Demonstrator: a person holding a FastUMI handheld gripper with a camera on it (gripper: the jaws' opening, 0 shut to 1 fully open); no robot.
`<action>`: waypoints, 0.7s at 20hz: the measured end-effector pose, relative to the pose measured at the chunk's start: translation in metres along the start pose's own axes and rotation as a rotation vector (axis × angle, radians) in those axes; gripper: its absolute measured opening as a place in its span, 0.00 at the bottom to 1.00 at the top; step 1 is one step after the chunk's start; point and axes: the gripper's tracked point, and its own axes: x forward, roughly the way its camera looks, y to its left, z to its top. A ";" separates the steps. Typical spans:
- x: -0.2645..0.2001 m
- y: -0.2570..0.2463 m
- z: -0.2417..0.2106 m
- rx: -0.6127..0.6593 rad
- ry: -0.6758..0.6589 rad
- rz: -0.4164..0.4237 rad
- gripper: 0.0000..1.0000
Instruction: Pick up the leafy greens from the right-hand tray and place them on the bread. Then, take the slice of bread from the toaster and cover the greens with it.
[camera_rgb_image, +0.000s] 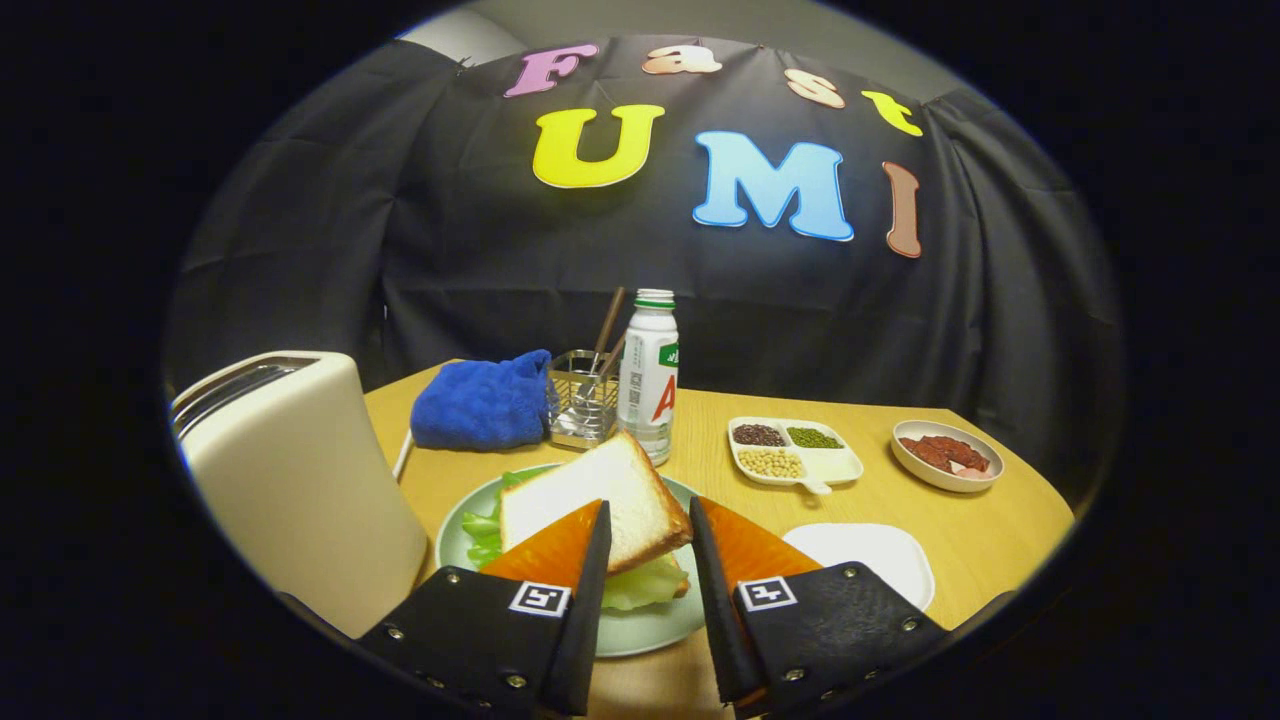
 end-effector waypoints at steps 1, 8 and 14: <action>0.001 -0.001 -0.004 0.003 0.013 -0.002 0.47; -0.025 -0.007 0.028 0.062 -0.084 0.050 0.49; -0.067 -0.058 0.041 0.017 -0.185 0.053 0.49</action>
